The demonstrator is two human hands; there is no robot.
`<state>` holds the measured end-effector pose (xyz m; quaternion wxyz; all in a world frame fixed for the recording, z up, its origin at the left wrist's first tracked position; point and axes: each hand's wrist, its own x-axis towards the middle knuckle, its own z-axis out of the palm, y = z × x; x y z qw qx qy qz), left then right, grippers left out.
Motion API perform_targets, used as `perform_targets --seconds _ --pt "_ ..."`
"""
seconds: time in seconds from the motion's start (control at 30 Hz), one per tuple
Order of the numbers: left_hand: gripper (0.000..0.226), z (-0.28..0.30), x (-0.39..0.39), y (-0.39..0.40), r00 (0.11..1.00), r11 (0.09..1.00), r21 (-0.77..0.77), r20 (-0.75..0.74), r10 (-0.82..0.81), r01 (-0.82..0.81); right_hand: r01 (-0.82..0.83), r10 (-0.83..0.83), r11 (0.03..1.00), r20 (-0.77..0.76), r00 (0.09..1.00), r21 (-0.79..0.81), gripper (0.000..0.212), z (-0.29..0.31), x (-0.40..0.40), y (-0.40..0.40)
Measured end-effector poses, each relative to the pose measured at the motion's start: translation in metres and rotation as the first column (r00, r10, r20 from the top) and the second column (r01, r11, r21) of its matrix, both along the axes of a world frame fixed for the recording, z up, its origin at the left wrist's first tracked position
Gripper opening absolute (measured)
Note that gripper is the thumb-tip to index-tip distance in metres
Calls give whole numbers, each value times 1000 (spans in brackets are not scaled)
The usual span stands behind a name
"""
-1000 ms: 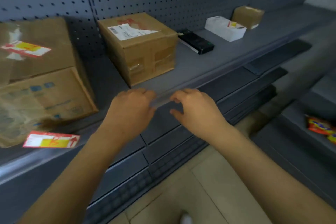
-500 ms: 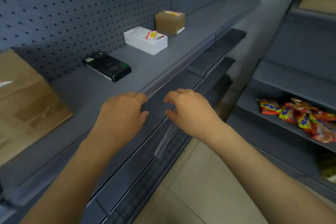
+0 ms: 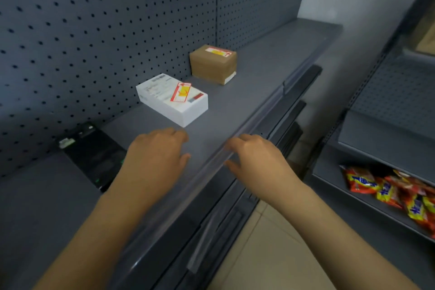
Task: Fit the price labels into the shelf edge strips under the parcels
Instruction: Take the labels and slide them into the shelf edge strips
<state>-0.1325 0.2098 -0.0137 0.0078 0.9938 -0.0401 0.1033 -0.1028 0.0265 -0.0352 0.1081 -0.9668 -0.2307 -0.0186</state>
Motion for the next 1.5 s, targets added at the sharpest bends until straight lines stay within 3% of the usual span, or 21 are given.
perform_targets --seconds 0.3,0.47,0.67,0.87,1.17,1.33,1.5 --pt "36 7 72 22 986 988 -24 -75 152 -154 -125 154 968 -126 980 216 28 9 117 26" --pt "32 12 104 30 953 952 -53 -67 297 -300 -276 301 922 -55 952 273 25 14 195 53" --pt "31 24 133 22 890 888 -70 -13 456 -455 -611 630 770 -75 773 183 30 27 263 87" --pt "33 24 141 22 852 851 -74 13 523 -521 -698 719 693 -240 652 180 38 20 283 109" --pt "33 22 136 21 864 859 -113 14 503 -499 -543 554 832 -240 797 117 34 20 289 106" --pt "29 17 123 27 887 884 -105 34 461 -456 -442 471 882 -282 836 164 29 23 283 98" --pt "27 14 108 31 904 906 -76 71 421 -416 -369 403 911 -215 889 184 19 23 271 88"
